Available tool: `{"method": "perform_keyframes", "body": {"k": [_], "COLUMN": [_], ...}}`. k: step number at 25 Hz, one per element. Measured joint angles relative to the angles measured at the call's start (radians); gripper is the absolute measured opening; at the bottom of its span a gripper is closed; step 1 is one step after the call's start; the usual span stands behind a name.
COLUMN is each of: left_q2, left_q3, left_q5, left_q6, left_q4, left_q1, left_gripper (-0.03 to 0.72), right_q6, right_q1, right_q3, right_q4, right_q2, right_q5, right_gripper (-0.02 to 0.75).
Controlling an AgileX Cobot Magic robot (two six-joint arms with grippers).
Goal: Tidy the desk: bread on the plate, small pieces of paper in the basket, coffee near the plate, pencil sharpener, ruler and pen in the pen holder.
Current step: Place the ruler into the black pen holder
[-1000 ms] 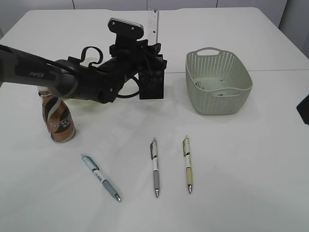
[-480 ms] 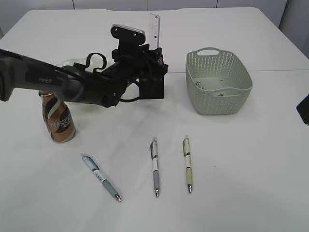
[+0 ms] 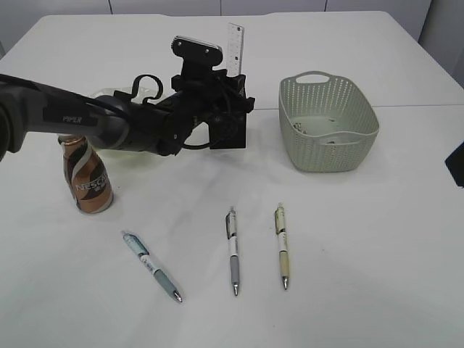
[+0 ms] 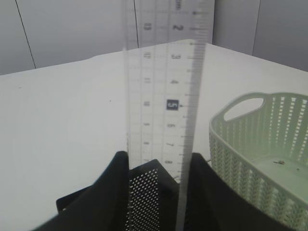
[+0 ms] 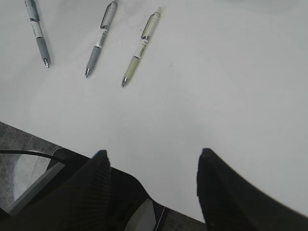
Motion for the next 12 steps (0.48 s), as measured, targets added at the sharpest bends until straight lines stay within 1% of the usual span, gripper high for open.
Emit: {"method": "perform_keyframes", "body": {"k": [12], "left_q2": [0.000], "left_q3": [0.000], "left_q5": [0.010], "left_q6": [-0.022], "left_q4": [0.000], "left_q1": [0.000], "left_gripper": [0.233], "right_q6": [0.000], "right_q1": [0.000], "right_q3": [0.000], "right_q4": [0.000], "right_q2": [0.000], "right_q5": [0.000], "right_gripper": [0.448]}}
